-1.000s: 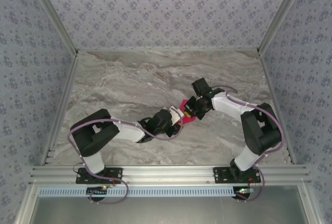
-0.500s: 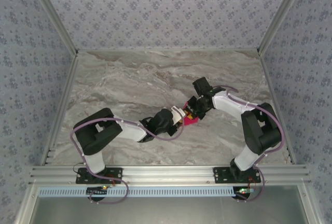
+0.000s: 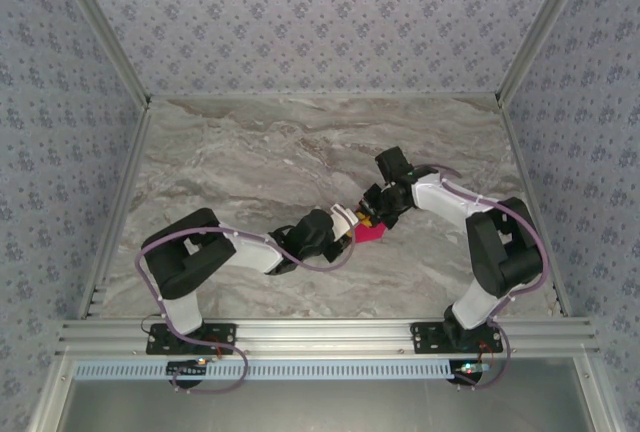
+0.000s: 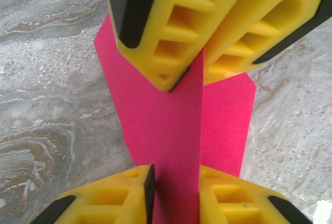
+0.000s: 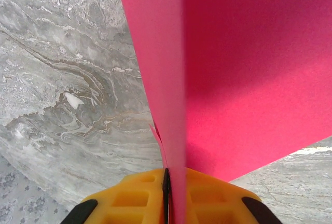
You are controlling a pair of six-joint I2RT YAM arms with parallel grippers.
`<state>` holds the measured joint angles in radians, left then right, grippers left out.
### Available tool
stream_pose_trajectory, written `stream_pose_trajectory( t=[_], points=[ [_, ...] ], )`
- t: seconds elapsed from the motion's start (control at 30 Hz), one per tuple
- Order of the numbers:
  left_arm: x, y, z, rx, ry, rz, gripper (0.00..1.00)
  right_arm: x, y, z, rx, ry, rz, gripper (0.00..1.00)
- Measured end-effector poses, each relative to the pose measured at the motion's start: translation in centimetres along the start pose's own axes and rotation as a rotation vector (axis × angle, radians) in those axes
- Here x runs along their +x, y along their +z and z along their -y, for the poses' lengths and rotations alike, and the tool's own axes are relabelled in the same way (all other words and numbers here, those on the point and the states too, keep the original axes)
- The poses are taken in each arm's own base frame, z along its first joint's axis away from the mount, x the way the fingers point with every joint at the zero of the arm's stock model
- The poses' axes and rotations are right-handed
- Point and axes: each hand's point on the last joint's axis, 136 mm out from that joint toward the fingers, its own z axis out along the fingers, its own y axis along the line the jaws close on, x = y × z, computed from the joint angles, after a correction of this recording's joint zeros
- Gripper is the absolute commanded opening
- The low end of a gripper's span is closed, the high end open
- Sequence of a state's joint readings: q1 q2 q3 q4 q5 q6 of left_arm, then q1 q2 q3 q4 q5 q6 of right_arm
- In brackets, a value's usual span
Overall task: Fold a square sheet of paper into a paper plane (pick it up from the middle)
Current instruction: Fourth fold the wing at the center of the table.
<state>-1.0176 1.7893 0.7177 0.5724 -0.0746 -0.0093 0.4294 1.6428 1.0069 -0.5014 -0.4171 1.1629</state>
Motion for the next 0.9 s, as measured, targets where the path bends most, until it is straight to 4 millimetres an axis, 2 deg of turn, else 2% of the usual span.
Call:
stream_pose_trajectory(
  t=[0.17,0.37,0.47,0.6,0.67,0.9],
  points=[
    [-0.8,0.1,0.4,0.022,-0.004,0.015,0.26,0.1,0.3,0.2,0.006,0.004,-0.016,0.12],
    [-1.1,0.5,0.5,0.027,-0.01,0.02,0.16,0.2,0.4,0.2,0.005,0.005,-0.022,0.16],
    [-1.1,0.6,0.6,0.03,-0.011,0.018,0.14,0.2,0.3,0.2,0.003,-0.001,-0.024,0.28],
    [-1.1,0.6,0.7,0.038,-0.019,0.017,0.12,-0.3,0.1,0.3,-0.004,-0.011,-0.025,0.52],
    [-1.0,0.6,0.8,0.044,-0.027,0.015,0.11,-0.8,-0.4,0.2,-0.015,-0.025,-0.015,0.6],
    [-0.5,0.6,1.2,0.089,-0.105,-0.029,0.08,-2.5,-4.3,-0.2,-0.15,-0.12,0.082,0.66]
  ],
)
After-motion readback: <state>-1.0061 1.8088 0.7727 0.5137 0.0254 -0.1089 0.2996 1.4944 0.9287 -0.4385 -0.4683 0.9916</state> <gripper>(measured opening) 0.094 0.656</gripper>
